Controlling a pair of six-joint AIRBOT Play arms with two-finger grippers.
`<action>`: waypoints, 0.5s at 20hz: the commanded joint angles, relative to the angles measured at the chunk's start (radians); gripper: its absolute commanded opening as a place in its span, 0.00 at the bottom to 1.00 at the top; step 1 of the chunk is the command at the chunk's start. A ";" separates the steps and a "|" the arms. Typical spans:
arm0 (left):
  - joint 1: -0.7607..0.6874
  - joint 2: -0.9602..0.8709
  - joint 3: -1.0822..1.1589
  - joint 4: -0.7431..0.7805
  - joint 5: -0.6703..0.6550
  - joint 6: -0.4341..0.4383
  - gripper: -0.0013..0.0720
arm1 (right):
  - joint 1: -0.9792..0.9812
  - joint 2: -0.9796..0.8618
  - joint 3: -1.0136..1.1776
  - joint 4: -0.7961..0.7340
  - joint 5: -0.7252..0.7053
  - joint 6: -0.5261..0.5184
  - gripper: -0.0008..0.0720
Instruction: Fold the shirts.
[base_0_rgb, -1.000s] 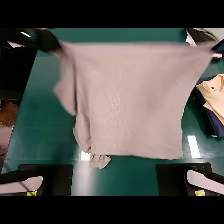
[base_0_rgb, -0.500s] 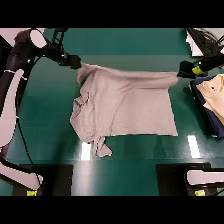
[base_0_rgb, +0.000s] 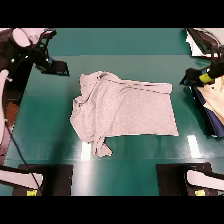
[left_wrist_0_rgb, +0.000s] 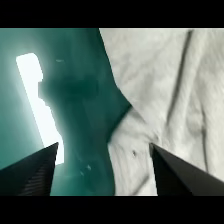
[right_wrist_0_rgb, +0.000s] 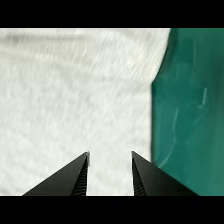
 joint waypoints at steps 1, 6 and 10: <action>0.031 0.172 -0.290 -0.062 0.006 -0.014 0.92 | -0.002 0.139 -0.204 0.144 0.021 -0.063 0.43; 0.030 0.571 -0.949 -0.248 0.245 -0.103 0.92 | -0.002 0.245 -0.360 0.242 -0.040 -0.080 0.43; 0.030 0.699 -1.192 -0.410 0.291 -0.099 0.92 | -0.002 0.283 -0.373 0.245 -0.060 -0.080 0.43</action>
